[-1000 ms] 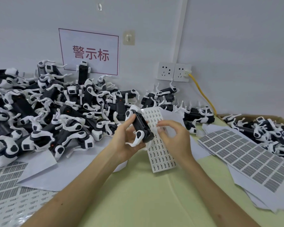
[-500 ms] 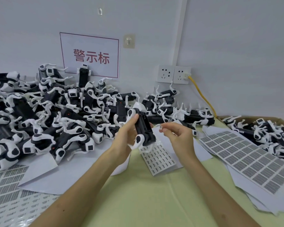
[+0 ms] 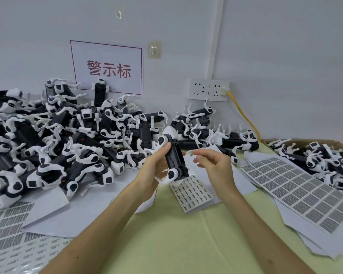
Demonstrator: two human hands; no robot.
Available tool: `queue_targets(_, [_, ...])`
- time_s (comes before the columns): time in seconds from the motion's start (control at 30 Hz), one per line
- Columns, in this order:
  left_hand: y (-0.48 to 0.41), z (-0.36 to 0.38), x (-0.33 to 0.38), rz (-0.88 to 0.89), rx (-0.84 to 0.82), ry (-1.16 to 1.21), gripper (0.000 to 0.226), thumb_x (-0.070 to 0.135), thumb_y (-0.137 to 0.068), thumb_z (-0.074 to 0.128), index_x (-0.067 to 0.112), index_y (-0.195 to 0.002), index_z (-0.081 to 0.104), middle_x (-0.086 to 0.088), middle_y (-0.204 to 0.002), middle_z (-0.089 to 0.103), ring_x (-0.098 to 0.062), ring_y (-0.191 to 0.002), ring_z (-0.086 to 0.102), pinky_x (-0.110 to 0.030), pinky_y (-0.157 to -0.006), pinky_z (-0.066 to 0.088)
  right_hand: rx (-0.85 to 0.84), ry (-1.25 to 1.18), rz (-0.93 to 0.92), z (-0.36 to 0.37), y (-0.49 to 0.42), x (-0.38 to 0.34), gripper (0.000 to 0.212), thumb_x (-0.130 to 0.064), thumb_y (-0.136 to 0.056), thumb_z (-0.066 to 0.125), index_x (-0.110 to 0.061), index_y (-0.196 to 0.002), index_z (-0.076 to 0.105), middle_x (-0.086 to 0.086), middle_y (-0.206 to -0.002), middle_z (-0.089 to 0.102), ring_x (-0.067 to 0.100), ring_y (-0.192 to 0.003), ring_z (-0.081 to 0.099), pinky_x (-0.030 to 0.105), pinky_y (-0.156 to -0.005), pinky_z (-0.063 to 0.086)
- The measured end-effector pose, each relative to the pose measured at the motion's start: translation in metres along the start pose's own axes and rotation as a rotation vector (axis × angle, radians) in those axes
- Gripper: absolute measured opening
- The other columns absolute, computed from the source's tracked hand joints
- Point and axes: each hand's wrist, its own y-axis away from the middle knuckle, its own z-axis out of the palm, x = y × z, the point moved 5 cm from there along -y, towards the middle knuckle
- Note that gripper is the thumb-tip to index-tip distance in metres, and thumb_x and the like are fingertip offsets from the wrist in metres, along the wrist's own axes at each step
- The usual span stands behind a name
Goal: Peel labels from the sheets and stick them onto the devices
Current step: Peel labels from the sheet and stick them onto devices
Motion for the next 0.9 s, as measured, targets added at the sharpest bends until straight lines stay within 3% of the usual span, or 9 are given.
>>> queue_targets(0.2, [0.0005,0.0056,-0.0022,-0.012,-0.064,0.033,0.041,0.058,-0.09,0.065,0.03,-0.117,0.078,-0.011,-0.132,0.072,-0.028,-0.126,0.066,-0.051,-0.11,0.049,-0.006,0.004,-0.007,0.0005,-0.0005,-0.0006,0.03,0.001,-0.093,0.063,-0.023,-0.091,0.081,-0.003,-0.087,0.078,0.018,-0.085,0.072,0.04,-0.085,0.06])
queue_targets(0.37, [0.0015,0.0074,-0.0028,-0.014,-0.063,-0.008,0.045,0.06,-0.089,0.064,0.029,-0.119,0.078,-0.005,-0.13,0.073,-0.019,-0.116,0.071,-0.05,-0.113,0.046,-0.037,0.021,-0.012,0.0038,0.0011,-0.0003,0.029,0.0,-0.092,0.063,-0.022,-0.091,0.081,-0.004,-0.089,0.078,0.015,-0.083,0.072,0.034,-0.081,0.057])
queue_targets(0.53, [0.0019,0.0087,0.0001,-0.008,-0.06,-0.02,0.05,0.059,-0.089,0.065,0.023,-0.122,0.077,-0.006,-0.131,0.072,-0.02,-0.116,0.07,-0.046,-0.109,0.046,-0.048,0.057,-0.034,0.0066,0.0031,-0.0022,0.031,0.001,-0.093,0.062,-0.024,-0.089,0.08,-0.008,-0.092,0.078,0.011,-0.081,0.072,0.03,-0.077,0.054])
queue_targets(0.7, [0.0006,0.0061,0.0006,0.001,-0.063,0.009,0.039,0.053,-0.095,0.061,0.028,-0.121,0.077,-0.011,-0.132,0.071,-0.029,-0.125,0.067,-0.055,-0.117,0.042,-0.05,0.115,-0.081,0.008,0.0051,-0.0054,0.034,-0.001,-0.093,0.062,-0.03,-0.09,0.079,-0.015,-0.091,0.077,0.007,-0.083,0.071,0.025,-0.075,0.053])
queue_targets(0.9, [0.0011,0.0077,-0.0007,-0.016,-0.071,0.022,0.032,0.051,-0.099,0.059,0.033,-0.117,0.079,-0.014,-0.13,0.072,-0.029,-0.124,0.068,-0.053,-0.113,0.046,-0.023,0.164,-0.107,0.007,0.0058,-0.0054,0.032,-0.003,-0.094,0.06,-0.028,-0.093,0.079,-0.013,-0.087,0.077,0.008,-0.082,0.07,0.027,-0.069,0.056])
